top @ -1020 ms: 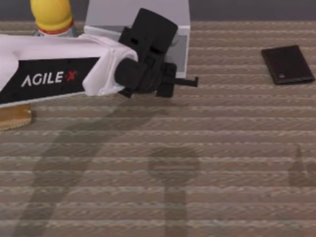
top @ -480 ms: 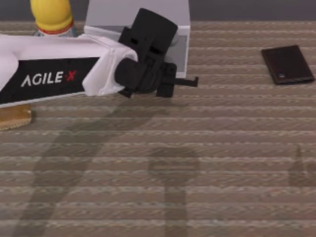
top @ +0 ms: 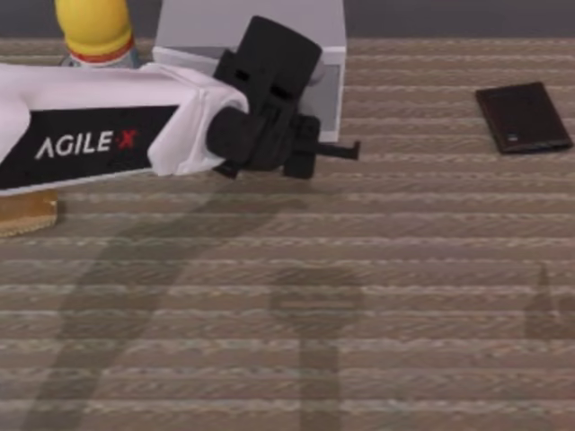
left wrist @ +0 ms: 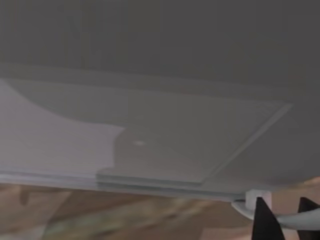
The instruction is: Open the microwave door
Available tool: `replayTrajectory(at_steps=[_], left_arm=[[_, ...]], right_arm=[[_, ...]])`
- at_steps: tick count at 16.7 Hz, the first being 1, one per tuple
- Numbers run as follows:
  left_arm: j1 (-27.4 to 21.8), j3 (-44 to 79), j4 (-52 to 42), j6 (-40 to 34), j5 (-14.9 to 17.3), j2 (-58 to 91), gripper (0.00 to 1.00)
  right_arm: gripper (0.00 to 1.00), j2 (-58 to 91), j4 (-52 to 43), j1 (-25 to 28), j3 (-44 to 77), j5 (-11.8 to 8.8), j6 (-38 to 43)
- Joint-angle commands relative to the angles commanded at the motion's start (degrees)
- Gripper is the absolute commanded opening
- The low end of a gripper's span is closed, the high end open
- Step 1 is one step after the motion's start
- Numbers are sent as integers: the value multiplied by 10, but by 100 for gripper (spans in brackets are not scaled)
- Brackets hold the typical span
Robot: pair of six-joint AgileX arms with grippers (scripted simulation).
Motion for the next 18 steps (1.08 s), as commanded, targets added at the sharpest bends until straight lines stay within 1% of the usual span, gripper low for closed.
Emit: replayTrajectory(at_steps=[4, 18], left_arm=[[7, -18, 9, 18, 10, -12, 0], [8, -19, 9, 19, 11, -13, 0]], right_arm=[[100, 0, 0, 0, 0, 0, 0], [100, 0, 0, 0, 0, 0, 0]])
